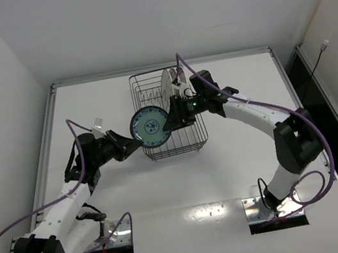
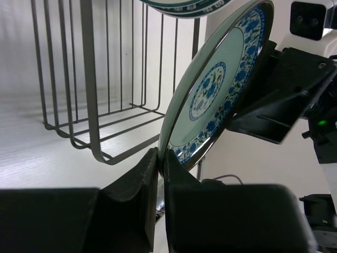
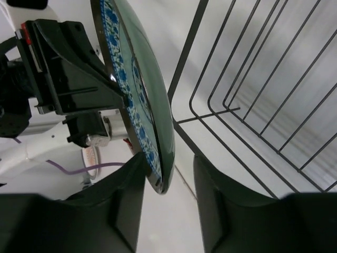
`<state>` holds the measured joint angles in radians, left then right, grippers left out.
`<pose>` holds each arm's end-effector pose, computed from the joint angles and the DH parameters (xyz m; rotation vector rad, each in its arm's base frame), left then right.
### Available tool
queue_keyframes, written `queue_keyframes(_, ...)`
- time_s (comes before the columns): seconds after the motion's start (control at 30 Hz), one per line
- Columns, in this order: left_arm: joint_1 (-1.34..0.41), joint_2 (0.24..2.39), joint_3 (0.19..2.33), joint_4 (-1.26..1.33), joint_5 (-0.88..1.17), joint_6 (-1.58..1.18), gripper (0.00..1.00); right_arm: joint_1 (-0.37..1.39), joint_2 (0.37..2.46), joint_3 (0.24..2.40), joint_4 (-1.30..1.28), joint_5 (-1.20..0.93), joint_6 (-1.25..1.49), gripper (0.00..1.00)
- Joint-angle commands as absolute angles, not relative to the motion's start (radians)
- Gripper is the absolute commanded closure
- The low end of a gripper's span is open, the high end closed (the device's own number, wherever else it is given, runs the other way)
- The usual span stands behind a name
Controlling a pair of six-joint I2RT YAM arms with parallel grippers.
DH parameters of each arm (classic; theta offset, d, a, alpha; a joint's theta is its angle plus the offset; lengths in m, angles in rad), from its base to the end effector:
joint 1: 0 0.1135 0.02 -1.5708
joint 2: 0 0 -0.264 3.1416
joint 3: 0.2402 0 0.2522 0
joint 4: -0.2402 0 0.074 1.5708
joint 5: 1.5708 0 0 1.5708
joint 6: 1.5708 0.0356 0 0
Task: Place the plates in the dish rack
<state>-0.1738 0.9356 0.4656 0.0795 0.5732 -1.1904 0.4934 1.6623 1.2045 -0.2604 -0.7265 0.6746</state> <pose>0.1986 -0.0545 0.2290 -0.6762 2.0865 -1.4009 0.3113 0.1942 0.2557 -0.1998 2.4815 1.3923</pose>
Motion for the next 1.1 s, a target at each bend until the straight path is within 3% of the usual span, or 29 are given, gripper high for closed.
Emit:
queue_keyframes(0.0, -0.209, 0.942, 0.5, 0.166, 0.531, -1.232, 1.0, 0.5, 1.66, 1.2, -0.181, -0.741, 0.68, 0.65)
queue_keyframes(0.17, -0.244, 0.982, 0.537, 0.175, 0.531, -1.223, 0.98, 0.491, 1.651, 1.221, -0.21, -0.7, 0.698, 1.0)
queue_keyframes(0.2, -0.244, 0.991, 0.549, 0.134, 0.531, -1.207, 0.78, 0.491, 1.651, 1.221, -0.227, -0.66, 0.698, 1.0)
queue_keyframes(0.27, -0.235, 1.026, 0.612, -0.004, 0.508, -1.136, 0.59, 0.491, 1.618, 1.265, -0.277, -0.577, 0.689, 1.0)
queue_keyframes(0.37, -0.225, 1.046, 0.734, -0.185, 0.393, -1.053, 0.41, 0.5, 1.589, 1.384, -0.424, -0.419, 0.667, 1.0)
queue_keyframes(0.4, -0.225, 1.046, 0.77, -0.321, 0.291, -1.007, 0.28, 0.514, 1.589, 1.423, -0.466, -0.296, 0.667, 1.0)
queue_keyframes(0.5, -0.206, 1.055, 0.877, -0.475, 0.169, -0.947, 0.27, 0.535, 1.601, 1.604, -0.639, -0.013, 0.667, 1.0)
queue_keyframes(0.73, -0.183, 1.055, 0.877, -0.571, 0.149, -0.913, 0.27, 0.595, 1.793, 1.911, -0.836, 0.352, 0.666, 1.0)
queue_keyframes(0.97, -0.164, 1.025, 0.868, -0.635, 0.149, -0.873, 0.27, 0.667, 2.063, 2.352, -1.055, 0.595, 0.675, 1.0)
queue_keyframes(1.07, -0.143, 1.015, 0.868, -0.649, 0.149, -0.853, 0.26, 0.667, 2.151, 2.408, -1.089, 0.663, 0.675, 1.0)
